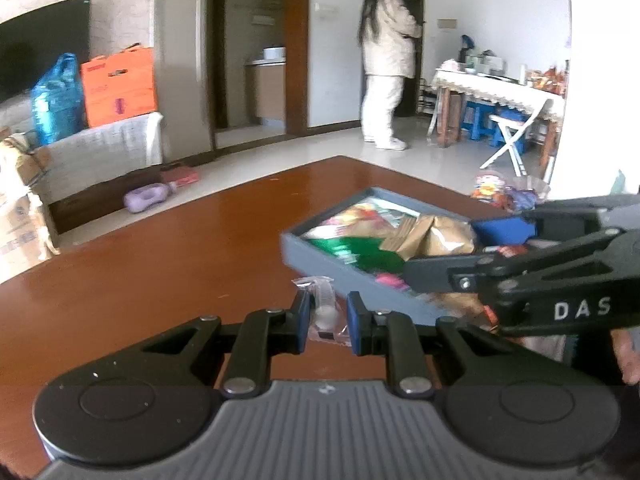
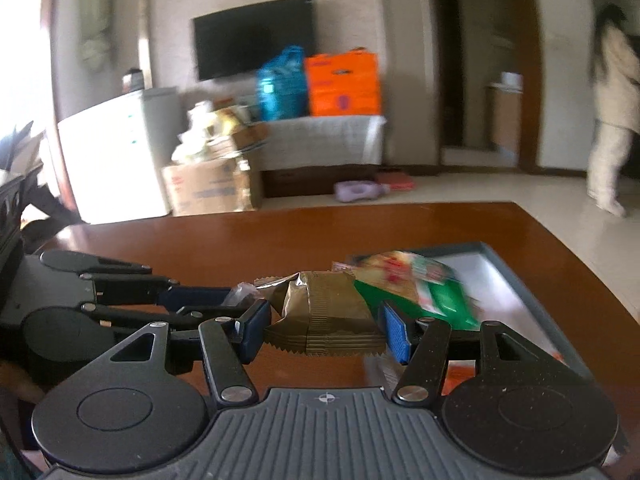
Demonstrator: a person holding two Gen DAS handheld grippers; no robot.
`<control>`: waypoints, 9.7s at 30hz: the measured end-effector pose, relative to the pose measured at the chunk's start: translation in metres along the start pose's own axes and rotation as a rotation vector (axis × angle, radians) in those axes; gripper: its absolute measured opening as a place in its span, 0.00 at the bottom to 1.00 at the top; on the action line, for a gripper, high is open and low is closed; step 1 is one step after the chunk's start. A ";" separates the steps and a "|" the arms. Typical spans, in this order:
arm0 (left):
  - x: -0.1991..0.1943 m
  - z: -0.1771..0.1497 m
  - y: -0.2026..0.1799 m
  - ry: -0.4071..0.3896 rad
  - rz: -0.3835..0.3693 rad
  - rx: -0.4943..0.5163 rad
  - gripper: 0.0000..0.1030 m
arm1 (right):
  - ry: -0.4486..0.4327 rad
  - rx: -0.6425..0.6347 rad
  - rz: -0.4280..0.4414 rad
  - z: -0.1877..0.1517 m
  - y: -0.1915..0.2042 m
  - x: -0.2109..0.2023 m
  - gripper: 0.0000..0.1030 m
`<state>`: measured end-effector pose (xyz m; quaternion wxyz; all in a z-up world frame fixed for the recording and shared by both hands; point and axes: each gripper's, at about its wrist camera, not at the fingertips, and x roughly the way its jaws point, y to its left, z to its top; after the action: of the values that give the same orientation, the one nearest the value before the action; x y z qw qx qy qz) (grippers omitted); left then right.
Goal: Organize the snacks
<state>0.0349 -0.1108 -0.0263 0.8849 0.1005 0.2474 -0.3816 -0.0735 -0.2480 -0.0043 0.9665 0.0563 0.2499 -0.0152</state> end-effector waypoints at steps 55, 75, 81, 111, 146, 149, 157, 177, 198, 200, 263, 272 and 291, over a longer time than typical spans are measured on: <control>0.042 -0.005 -0.102 -0.064 0.064 0.107 0.74 | -0.081 0.150 -0.288 -0.035 -0.056 -0.021 0.86; -0.101 -0.040 -0.040 -0.040 0.379 -0.241 0.74 | -0.087 -0.006 -0.084 -0.064 0.036 -0.089 0.96; -0.143 -0.053 -0.026 -0.041 0.524 -0.243 0.74 | -0.006 -0.026 0.071 -0.074 0.078 -0.078 0.97; -0.151 -0.070 -0.014 0.001 0.602 -0.333 0.75 | 0.077 -0.018 0.135 -0.076 0.088 -0.073 0.98; -0.057 -0.058 -0.150 0.034 0.250 -0.103 0.85 | 0.093 0.184 -0.372 -0.123 0.020 -0.121 1.00; -0.052 -0.056 -0.158 0.044 0.278 -0.105 0.85 | 0.066 0.230 -0.352 -0.127 0.011 -0.129 1.00; -0.048 -0.056 -0.167 0.063 0.375 -0.067 0.86 | 0.091 0.315 -0.334 -0.137 -0.001 -0.119 1.00; -0.053 -0.052 -0.164 0.034 0.328 -0.089 1.00 | 0.078 0.321 -0.308 -0.138 0.003 -0.119 1.00; -0.061 -0.049 -0.168 0.003 0.324 -0.072 1.00 | 0.071 0.322 -0.305 -0.140 0.004 -0.121 1.00; -0.062 -0.050 -0.167 0.000 0.329 -0.078 1.00 | 0.070 0.324 -0.305 -0.140 0.003 -0.121 1.00; -0.065 -0.049 -0.165 0.002 0.324 -0.088 1.00 | 0.072 0.310 -0.296 -0.139 0.006 -0.120 1.00; -0.065 -0.048 -0.165 -0.006 0.324 -0.090 1.00 | 0.030 0.314 -0.294 -0.138 0.006 -0.125 1.00; -0.063 -0.052 -0.182 0.002 0.282 -0.029 1.00 | 0.044 0.282 -0.310 -0.136 0.008 -0.124 1.00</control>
<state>-0.1527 -0.1771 -0.0363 0.9308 0.1220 0.2373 -0.2499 -0.2469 -0.2244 -0.0619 0.9295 0.1524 0.2718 -0.1973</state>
